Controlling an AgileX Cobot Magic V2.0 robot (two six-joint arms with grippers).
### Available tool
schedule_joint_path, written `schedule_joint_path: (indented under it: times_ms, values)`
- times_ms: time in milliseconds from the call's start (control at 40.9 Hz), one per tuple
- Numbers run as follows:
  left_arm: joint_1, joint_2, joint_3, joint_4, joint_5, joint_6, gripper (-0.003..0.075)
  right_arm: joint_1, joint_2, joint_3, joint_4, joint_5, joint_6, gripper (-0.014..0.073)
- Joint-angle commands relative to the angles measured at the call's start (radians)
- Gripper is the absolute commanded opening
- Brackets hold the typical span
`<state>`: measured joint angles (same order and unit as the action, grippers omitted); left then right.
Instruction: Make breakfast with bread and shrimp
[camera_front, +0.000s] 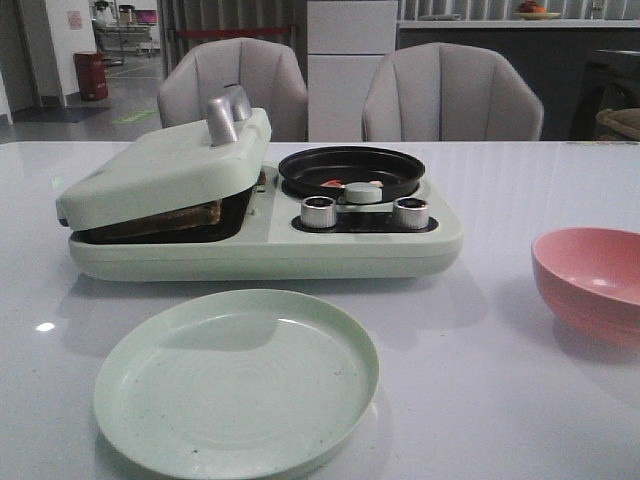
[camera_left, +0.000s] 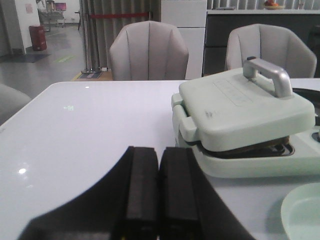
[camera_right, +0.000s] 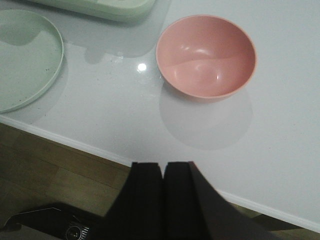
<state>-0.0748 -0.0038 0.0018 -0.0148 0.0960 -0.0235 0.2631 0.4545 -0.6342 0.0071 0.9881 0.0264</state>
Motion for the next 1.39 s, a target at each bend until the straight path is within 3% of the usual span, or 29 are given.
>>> schedule_joint_path:
  times_ms: [0,122,1003,1370]
  values:
    - [-0.004,-0.019,0.030,0.015,-0.150,-0.044,0.0102,0.000,0.000,-0.027,-0.002,-0.059,0.002,0.0007]
    - [-0.004,-0.019,0.030,0.015,-0.216,-0.044,0.0102,0.000,0.000,-0.027,-0.002,-0.059,0.002,0.0007]
    - [-0.004,-0.018,0.030,0.015,-0.216,-0.044,0.0102,-0.004,-0.035,-0.006,-0.007,-0.084,0.000,0.0007]
    - [-0.004,-0.018,0.030,0.015,-0.216,-0.044,0.0102,-0.195,-0.351,0.418,-0.050,-0.657,-0.002,0.0007]
